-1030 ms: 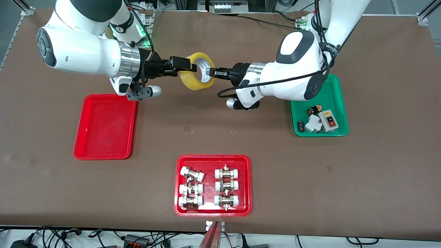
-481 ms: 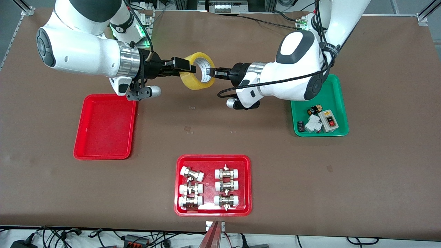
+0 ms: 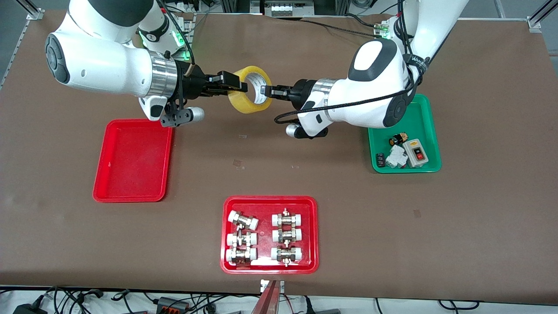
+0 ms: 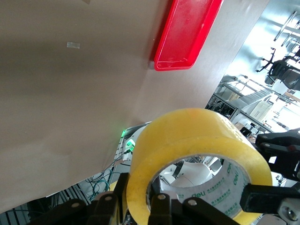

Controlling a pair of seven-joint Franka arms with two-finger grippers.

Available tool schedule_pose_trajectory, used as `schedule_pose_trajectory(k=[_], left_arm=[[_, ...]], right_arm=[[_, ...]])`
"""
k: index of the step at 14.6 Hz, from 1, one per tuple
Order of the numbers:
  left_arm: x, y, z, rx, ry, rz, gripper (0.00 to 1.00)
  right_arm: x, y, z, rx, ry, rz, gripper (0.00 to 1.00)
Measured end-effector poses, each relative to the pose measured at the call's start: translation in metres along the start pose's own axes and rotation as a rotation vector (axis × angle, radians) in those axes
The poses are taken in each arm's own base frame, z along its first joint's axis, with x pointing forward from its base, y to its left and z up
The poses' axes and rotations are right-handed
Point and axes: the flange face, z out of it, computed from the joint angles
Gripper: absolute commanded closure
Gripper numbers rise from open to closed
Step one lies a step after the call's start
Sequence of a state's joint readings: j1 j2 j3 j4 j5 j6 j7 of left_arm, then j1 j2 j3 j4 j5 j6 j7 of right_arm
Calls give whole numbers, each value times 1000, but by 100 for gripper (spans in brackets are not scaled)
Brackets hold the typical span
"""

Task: Left arm passes tape to right arm into tray
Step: 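Open the left gripper and pull it back while the right gripper carries tape, then move the tape over the empty red tray while the left gripper withdraws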

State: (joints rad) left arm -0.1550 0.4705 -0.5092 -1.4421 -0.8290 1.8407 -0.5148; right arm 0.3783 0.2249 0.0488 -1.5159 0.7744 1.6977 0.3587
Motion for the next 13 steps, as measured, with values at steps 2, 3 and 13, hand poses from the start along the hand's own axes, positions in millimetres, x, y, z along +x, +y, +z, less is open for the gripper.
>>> schedule_pose_trajectory(k=[2,3,13], left_arm=[[-3,1,-5,1,-8,3,0],[-3,0,-14,0,-7,2,0],[38,-138,-166,454,86,64,0]], right_arm=[[2,1,3,-6,-3,-2,61],[4,3,3,-8,-2,-6,61],[112,213,-43,9,-18,48,61]])
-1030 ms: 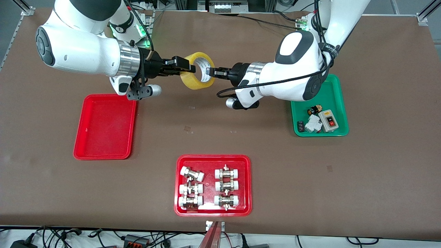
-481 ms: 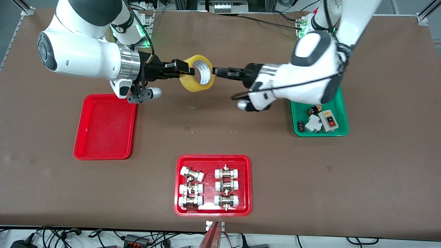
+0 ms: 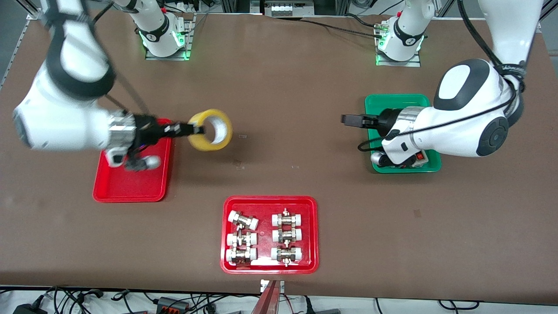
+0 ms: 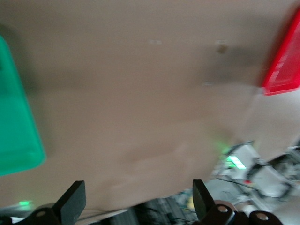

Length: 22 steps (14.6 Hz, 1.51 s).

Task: Left arm passes tape to right arm into tray
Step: 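Move the tape over the empty red tray while the left gripper withdraws, then lower the tape roll into the red tray with the right gripper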

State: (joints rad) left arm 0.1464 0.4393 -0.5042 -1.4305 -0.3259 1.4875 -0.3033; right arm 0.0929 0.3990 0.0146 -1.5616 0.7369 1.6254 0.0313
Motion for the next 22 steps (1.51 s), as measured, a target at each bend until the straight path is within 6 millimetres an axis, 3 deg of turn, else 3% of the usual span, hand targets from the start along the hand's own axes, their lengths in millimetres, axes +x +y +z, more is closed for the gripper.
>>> schedule_pose_trajectory(k=[3,5,7,9,11,14,17,20,21,22], left_arm=[[-4,-44,-24,193,22,178,0],[-18,-58,-50,295,55,267,0],[-45,-56,-78,355,94,283,0],[-78,-50,-101,406,129,303,0],[-109,-48,-115,446,155,307,0],[-142,-66,-123,467,165,316,0],[-145,-91,-141,461,229,300,0],[-140,-90,-153,466,321,291,0],[-139,-86,-160,470,361,297,0],[-140,-83,-166,473,395,302,0]], right_arm=[[32,146,-33,82,-32,63,61],[37,226,-44,86,-35,56,61],[39,281,-45,83,-40,-4,61],[41,319,-38,102,-41,-47,61],[46,342,-28,114,-37,-68,61],[52,347,-21,108,-23,-98,61],[53,350,-17,112,-25,-134,60],[53,365,-11,121,-28,-139,54],[54,370,-8,124,-28,-139,38],[55,373,-6,126,-29,-141,0]])
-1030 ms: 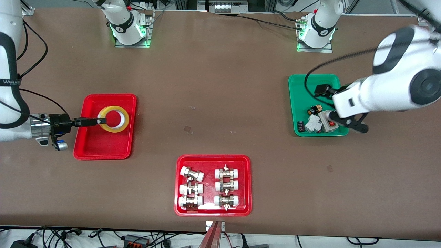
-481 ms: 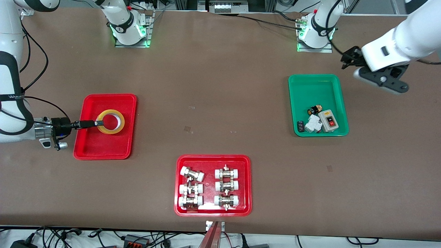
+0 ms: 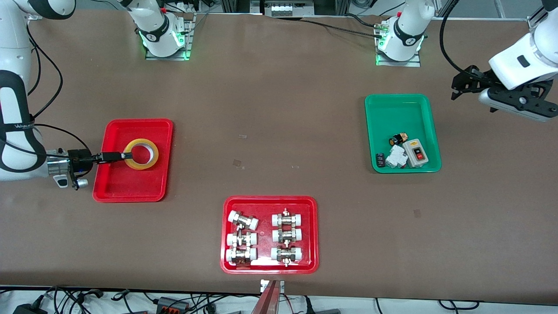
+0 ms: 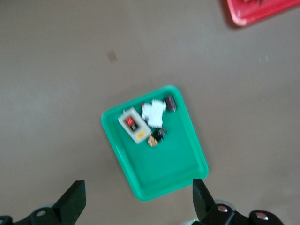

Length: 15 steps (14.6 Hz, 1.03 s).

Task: Left arm passes tape to right arm into tray
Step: 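Lower the tape roll into the red tray with the right gripper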

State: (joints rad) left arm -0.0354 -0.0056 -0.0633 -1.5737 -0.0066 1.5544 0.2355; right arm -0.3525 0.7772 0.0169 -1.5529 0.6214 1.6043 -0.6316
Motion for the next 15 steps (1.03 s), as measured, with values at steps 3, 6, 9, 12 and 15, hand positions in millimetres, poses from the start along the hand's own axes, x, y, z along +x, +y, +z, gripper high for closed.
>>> schedule_pose_trajectory(k=[3,6,9,12,15], left_arm=[[-2,-7,-10,6,27,-66,0],[-9,-23,-9,0,4,-202,0],[-9,-23,-8,0,0,-235,0],[-9,-22,-11,0,5,-237,0],[-9,-21,-12,1,7,-251,0]], right_arm=[[0,0,-1,-5,-1,-4,0],[0,6,-2,-89,-28,-14,0],[1,7,-5,-180,-53,-33,0],[8,-15,-7,-285,-84,-24,0],[19,-63,-9,-426,-95,-1,0]])
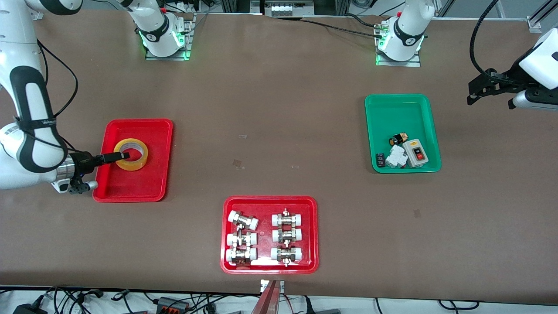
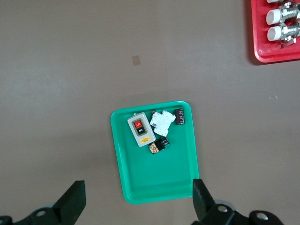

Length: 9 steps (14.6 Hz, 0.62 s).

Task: Left arm passes tape to right arm into tray
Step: 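Lower the tape roll into the red tray with the right gripper, then open the right gripper and lift it off the tape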

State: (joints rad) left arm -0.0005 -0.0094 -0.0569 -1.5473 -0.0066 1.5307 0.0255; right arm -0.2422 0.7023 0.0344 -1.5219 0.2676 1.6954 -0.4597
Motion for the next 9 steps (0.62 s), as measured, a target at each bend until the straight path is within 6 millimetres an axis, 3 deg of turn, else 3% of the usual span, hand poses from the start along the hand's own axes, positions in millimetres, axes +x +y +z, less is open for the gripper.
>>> schedule_pose_trajectory(k=[5,9], left_arm=[[0,6,0,0,-2,-8,0],[-1,1,0,0,-6,-17,0]], right_arm=[[-2,-107,-80,-288,77,52,0],[-27,-176,-138,-377,203,142,0]])
